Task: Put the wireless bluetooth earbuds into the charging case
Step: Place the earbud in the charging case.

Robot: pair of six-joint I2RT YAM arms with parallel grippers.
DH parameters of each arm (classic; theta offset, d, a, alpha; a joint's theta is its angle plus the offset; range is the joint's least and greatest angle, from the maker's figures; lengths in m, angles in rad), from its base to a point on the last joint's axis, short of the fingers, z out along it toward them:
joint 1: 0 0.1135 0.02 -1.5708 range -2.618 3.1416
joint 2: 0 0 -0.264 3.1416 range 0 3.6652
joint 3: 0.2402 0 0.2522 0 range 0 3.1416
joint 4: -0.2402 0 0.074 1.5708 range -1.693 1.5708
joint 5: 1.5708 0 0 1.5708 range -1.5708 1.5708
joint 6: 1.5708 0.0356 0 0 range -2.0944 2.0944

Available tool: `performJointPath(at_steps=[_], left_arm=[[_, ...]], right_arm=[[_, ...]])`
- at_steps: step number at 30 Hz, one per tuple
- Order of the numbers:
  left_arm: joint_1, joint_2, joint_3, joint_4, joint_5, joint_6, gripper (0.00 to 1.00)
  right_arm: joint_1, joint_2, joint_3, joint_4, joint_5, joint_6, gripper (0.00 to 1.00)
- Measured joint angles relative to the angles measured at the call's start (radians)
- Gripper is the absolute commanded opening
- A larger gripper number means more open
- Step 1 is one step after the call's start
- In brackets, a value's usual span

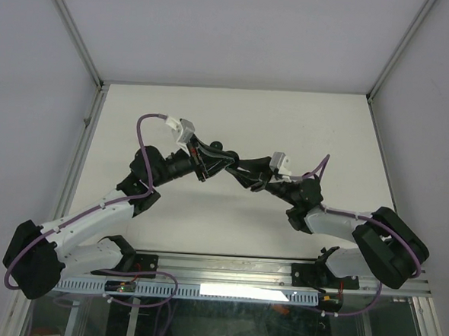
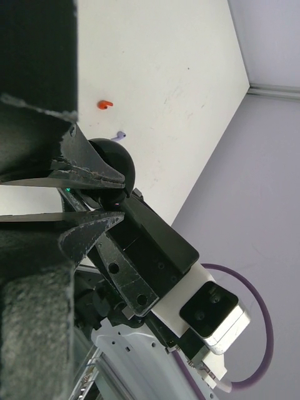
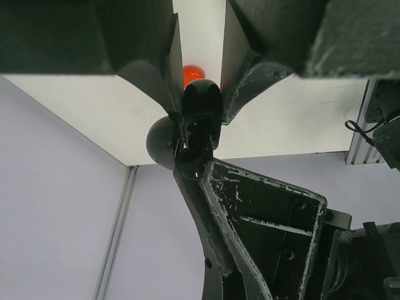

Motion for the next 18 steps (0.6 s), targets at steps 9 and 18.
performJointPath(at_steps=[9, 18], left_arm=[[0.0, -0.034, 0.014, -0.083, -0.023, 0.025, 0.06], [0.0, -0.036, 0.067, -0.178, -0.029, 0.035, 0.06]], right_arm=[[0.002, -0.004, 0.0, -0.006, 0.0, -0.001, 0.0], [0.002, -0.01, 0.0, -0.006, 0.0, -0.002, 0.0]])
